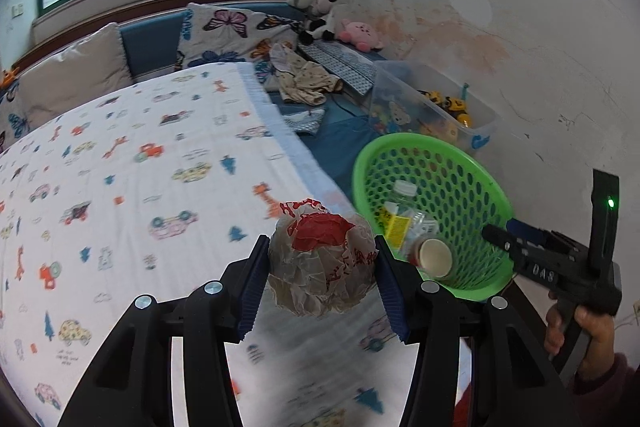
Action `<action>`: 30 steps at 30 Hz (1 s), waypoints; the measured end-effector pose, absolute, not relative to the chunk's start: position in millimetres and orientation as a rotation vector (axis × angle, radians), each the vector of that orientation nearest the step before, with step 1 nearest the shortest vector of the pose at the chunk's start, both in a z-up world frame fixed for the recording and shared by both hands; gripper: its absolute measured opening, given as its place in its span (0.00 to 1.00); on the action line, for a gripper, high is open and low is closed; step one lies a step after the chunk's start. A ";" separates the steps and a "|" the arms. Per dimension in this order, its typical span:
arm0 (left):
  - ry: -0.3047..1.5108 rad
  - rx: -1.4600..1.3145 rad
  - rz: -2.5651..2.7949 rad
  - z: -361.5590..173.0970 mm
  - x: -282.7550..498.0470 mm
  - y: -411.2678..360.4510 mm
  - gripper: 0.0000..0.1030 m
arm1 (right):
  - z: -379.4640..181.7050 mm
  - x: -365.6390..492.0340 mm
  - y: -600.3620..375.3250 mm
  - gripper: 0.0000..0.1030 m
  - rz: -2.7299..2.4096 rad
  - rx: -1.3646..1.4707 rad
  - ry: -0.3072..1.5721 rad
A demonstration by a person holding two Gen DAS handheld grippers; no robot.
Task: Collect trash
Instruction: 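Carry the tissue and clear lid to the green basket and release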
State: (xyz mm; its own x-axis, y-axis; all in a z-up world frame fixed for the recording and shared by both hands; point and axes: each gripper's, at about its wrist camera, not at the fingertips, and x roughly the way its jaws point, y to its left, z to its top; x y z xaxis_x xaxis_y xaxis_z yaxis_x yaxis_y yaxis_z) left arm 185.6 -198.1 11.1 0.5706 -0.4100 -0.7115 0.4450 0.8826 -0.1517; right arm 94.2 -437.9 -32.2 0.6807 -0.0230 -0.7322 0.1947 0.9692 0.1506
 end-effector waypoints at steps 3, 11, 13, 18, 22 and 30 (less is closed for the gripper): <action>0.820 0.067 -0.530 11.6 189.1 -215.2 0.48 | -32.0 85.8 -436.7 0.66 -0.129 0.206 0.811; 0.826 0.109 -0.577 8.5 199.5 -257.2 0.49 | -28.9 68.8 -431.9 0.71 -0.122 0.178 0.787; 0.829 0.120 -0.588 7.1 202.6 -266.9 0.50 | -29.2 66.7 -431.1 0.72 -0.119 0.175 0.785; 0.839 0.140 -0.602 2.7 211.1 -288.1 0.51 | -30.1 62.0 -431.1 0.72 -0.115 0.185 0.776; 0.864 0.132 -0.623 -3.8 217.5 -299.9 0.59 | -32.5 59.0 -432.6 0.72 -0.118 0.195 0.777; 0.860 0.094 -0.657 -7.5 218.9 -305.6 0.78 | -40.1 51.9 -434.0 0.72 -0.125 0.221 0.787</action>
